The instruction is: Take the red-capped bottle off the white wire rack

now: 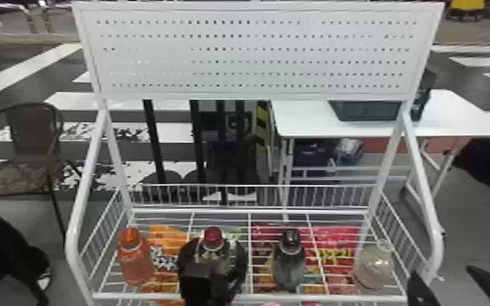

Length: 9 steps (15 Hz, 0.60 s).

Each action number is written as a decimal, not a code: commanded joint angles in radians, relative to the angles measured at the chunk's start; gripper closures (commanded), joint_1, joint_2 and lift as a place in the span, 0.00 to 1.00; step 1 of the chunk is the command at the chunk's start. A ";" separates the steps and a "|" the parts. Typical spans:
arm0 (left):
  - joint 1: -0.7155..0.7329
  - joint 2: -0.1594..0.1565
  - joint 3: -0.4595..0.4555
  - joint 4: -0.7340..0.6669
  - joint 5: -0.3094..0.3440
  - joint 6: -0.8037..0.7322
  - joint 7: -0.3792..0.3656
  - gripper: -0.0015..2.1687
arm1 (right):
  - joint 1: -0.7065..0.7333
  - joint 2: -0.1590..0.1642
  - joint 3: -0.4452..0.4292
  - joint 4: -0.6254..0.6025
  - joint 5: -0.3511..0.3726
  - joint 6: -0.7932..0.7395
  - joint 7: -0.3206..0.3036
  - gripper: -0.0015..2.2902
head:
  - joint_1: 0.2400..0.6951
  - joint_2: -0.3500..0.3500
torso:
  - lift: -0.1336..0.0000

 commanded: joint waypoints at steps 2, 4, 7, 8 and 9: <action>-0.003 0.006 0.003 -0.009 0.019 0.042 -0.002 0.36 | 0.004 -0.001 -0.003 -0.009 -0.002 0.000 0.000 0.07 | 0.57 0.50 | 1.00; 0.010 0.008 0.009 -0.026 0.021 0.045 0.000 0.58 | 0.003 -0.001 -0.003 -0.014 -0.002 0.003 0.000 0.07 | 0.57 0.50 | 1.00; 0.052 0.012 0.018 -0.113 0.012 0.054 0.004 0.58 | 0.001 0.001 -0.001 -0.017 0.000 0.009 0.000 0.07 | 0.57 0.50 | 1.00; 0.076 0.018 0.020 -0.179 0.007 0.107 0.008 0.58 | 0.001 0.001 -0.001 -0.015 0.000 0.009 0.000 0.07 | 0.57 0.50 | 1.00; 0.112 0.031 0.025 -0.271 -0.001 0.180 0.011 0.58 | 0.000 0.001 -0.001 -0.015 0.000 0.009 0.000 0.07 | 0.57 0.50 | 1.00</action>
